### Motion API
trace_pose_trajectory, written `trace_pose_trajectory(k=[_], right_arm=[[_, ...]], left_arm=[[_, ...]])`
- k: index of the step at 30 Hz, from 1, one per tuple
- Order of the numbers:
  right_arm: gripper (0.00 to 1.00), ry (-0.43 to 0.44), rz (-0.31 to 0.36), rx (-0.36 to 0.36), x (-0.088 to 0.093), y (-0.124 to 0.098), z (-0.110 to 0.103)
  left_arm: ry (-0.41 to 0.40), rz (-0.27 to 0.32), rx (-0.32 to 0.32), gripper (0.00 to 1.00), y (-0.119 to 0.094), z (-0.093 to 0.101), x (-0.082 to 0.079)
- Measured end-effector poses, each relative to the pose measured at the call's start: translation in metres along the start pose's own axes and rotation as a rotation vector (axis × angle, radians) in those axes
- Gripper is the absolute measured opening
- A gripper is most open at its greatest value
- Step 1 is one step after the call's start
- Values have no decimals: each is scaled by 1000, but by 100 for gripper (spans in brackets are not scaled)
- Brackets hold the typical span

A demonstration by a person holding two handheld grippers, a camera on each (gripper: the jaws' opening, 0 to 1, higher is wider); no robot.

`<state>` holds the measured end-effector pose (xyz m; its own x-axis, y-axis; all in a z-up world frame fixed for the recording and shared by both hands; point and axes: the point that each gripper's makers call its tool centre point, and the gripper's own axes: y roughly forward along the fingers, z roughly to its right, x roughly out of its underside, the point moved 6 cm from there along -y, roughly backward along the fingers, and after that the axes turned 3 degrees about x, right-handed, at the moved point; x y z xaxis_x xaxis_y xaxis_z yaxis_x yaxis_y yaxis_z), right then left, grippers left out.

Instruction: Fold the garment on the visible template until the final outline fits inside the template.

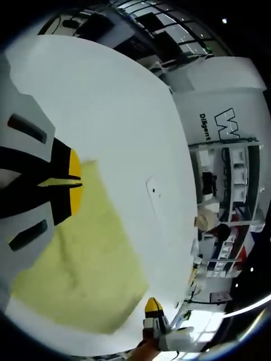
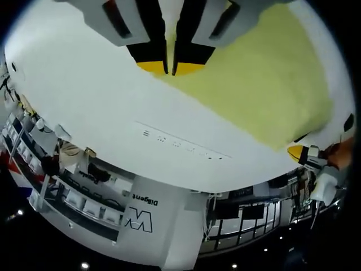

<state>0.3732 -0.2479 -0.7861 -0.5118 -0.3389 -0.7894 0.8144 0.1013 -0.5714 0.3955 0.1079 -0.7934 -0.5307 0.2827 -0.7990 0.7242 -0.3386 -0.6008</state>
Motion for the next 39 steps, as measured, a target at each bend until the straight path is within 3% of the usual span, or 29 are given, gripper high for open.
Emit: trace_pose_trajectory(k=[13, 24, 32, 39], right_arm=[[1, 11, 10, -1, 19, -64, -20], [1, 15, -12, -7, 44, -111, -37], [0, 13, -25, -12, 58, -137, -48], [0, 29, -55, -15, 80, -144, -52]], left_arm=[[-35, -8, -4, 3, -58, 16, 26], [-61, -37, -1, 2, -101, 41, 64], [-64, -57, -3, 2, -118, 53, 82], [-67, -84, -4, 3, -120, 62, 102]])
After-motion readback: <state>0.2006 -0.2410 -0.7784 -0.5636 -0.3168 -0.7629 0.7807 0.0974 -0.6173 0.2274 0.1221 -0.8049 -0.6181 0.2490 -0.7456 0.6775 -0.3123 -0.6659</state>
